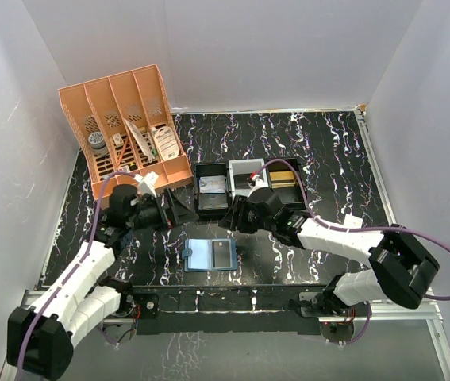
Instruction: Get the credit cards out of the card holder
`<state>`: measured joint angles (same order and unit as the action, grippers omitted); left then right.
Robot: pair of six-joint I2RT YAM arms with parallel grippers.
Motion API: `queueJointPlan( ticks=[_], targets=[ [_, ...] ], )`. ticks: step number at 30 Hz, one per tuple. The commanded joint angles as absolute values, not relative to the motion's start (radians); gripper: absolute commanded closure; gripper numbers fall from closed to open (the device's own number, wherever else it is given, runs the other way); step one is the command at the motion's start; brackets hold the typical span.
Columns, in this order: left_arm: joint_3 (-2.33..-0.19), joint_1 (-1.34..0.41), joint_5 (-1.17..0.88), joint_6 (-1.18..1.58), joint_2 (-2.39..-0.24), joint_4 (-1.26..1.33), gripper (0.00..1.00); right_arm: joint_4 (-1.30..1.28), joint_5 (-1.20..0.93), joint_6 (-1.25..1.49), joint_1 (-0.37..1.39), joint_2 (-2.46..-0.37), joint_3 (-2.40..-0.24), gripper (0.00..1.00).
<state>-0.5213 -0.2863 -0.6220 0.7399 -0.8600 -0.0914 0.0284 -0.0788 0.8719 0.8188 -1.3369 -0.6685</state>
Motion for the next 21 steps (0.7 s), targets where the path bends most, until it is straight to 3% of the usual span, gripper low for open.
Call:
queueJointPlan(
  ticks=[1, 8, 21],
  targets=[
    [-0.515, -0.471, -0.498, 0.835, -0.889, -0.039, 0.07, 0.079, -0.106, 0.962, 0.824, -1.300, -0.630, 0.60],
    [-0.601, -0.636, -0.310, 0.811, -1.004, -0.104, 0.08, 0.106, -0.106, 1.038, 0.830, -1.251, -0.541, 0.63],
    [-0.597, -0.683, -0.293, 0.835, -1.114, -0.138, 0.21, 0.178, -0.214, 1.067, 0.831, -1.336, -0.527, 0.69]
  ],
)
